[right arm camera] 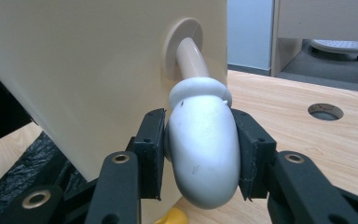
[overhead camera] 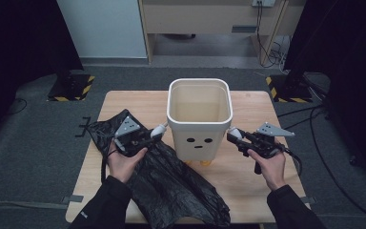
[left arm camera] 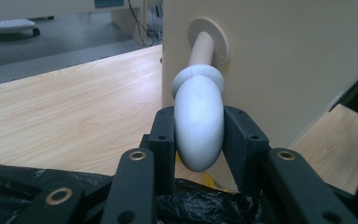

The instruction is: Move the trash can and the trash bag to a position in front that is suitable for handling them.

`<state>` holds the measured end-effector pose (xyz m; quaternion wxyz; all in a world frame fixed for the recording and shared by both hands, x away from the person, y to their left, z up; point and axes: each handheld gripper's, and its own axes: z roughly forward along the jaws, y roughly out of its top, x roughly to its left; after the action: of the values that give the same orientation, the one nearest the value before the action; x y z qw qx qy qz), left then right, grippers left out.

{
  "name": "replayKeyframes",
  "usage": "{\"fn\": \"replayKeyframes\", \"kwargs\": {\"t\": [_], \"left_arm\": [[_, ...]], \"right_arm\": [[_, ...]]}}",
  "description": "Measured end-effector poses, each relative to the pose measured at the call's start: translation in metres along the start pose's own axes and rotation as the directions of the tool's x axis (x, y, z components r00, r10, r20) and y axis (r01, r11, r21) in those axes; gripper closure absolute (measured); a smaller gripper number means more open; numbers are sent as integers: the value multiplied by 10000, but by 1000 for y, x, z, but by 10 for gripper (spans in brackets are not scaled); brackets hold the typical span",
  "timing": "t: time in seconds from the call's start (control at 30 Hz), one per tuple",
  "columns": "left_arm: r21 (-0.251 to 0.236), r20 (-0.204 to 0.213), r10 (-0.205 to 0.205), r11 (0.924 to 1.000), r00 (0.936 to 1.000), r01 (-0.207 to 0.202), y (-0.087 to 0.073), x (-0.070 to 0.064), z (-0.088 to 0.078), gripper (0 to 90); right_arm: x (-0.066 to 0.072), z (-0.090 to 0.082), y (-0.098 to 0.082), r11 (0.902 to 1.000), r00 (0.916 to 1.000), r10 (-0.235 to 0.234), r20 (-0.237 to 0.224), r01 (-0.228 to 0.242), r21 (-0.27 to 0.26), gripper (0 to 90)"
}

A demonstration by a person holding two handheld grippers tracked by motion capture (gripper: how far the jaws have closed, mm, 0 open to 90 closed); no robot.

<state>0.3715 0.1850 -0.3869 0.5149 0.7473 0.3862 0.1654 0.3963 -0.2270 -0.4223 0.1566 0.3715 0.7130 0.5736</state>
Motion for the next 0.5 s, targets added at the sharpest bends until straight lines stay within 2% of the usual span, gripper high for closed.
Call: {"fn": "replayKeyframes", "kwargs": {"t": [0.17,0.3,0.37,0.4,0.47,0.5], "left_arm": [[-197,71,13,9998,10000,-11,-3,0,1,656],[-346,96,118,9993,9999,-114,-7,0,1,657],[-454,-141,266,9986,9995,-273,-12,1,-5,633],[-454,-141,266,9986,9995,-273,-12,1,-5,610],[-466,-331,302,9984,9990,-318,-20,6,-17,558],[-466,-331,302,9984,9990,-318,-20,6,-17,538]], "right_arm": [[0,0,-1,10000,10000,70,70,-70,3,585],[-2,1,-2,9999,9998,-113,159,114,-54,581],[-3,-1,-1,9991,9996,-227,160,232,-353,529],[-4,-4,1,9985,9998,-136,150,144,-535,517],[-8,-11,6,9968,9998,3,175,11,-805,484],[-8,-11,6,9968,9998,3,175,11,-805,484]]}}
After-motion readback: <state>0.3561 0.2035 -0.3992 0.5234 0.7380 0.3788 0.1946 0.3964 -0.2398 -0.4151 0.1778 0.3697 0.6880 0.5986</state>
